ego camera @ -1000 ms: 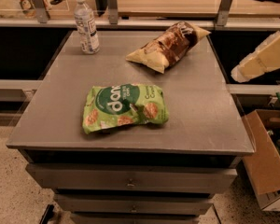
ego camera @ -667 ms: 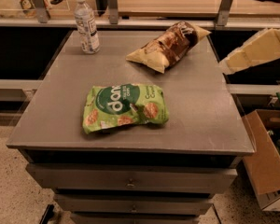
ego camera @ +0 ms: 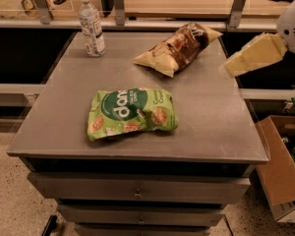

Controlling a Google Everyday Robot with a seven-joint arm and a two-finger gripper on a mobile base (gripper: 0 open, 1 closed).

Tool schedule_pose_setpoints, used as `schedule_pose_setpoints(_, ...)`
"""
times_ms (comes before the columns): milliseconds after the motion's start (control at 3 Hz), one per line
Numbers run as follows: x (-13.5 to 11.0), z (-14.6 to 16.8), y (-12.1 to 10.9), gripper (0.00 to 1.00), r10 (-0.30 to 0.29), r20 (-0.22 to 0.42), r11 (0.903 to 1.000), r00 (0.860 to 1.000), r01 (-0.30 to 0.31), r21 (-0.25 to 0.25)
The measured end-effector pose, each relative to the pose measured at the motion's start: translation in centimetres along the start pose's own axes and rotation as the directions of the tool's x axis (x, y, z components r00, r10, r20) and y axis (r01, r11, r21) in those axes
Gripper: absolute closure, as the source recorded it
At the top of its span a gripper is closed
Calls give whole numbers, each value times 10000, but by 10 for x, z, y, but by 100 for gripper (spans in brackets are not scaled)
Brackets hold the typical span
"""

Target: Move brown chip bag near blue plastic bottle

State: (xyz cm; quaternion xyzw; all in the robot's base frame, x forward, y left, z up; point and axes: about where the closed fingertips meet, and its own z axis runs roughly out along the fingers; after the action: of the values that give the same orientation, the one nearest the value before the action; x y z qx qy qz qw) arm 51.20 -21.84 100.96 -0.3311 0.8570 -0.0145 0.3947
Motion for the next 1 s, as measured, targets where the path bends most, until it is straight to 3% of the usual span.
schedule_pose_setpoints(1000, -48, 87, 23, 0, -364, 1134, 9947, 9929, 469, -915)
